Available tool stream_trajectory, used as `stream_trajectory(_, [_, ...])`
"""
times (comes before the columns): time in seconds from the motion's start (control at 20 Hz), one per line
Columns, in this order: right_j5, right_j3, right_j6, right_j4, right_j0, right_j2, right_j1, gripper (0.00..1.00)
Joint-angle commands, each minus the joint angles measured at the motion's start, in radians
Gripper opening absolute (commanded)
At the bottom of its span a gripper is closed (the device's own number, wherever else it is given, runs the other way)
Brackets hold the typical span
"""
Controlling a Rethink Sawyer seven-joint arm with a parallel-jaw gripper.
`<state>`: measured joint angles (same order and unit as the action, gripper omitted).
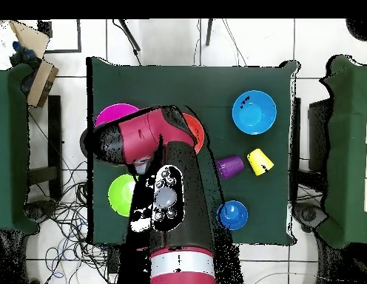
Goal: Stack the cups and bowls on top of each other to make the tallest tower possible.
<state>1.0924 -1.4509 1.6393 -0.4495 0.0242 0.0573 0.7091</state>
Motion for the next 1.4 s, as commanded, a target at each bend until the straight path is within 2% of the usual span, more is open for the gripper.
stream_trajectory(0.05, [-0.172,-0.154,0.155,0.157,0.088,0.058,0.070,0.00])
stream_trajectory(0.35, [-0.169,-0.140,0.162,0.192,0.069,0.036,0.064,0.00])
stream_trajectory(0.8, [-0.164,-0.110,0.128,0.248,0.090,0.037,0.042,0.00])
stream_trajectory(1.0, [-0.190,-0.118,0.119,0.261,0.098,0.039,0.038,0.00])
stream_trajectory(1.25, [-0.288,-0.153,0.111,0.295,0.123,0.064,0.032,0.00])
stream_trajectory(1.4, [-0.306,-0.166,0.112,0.299,0.114,0.064,0.039,0.00])
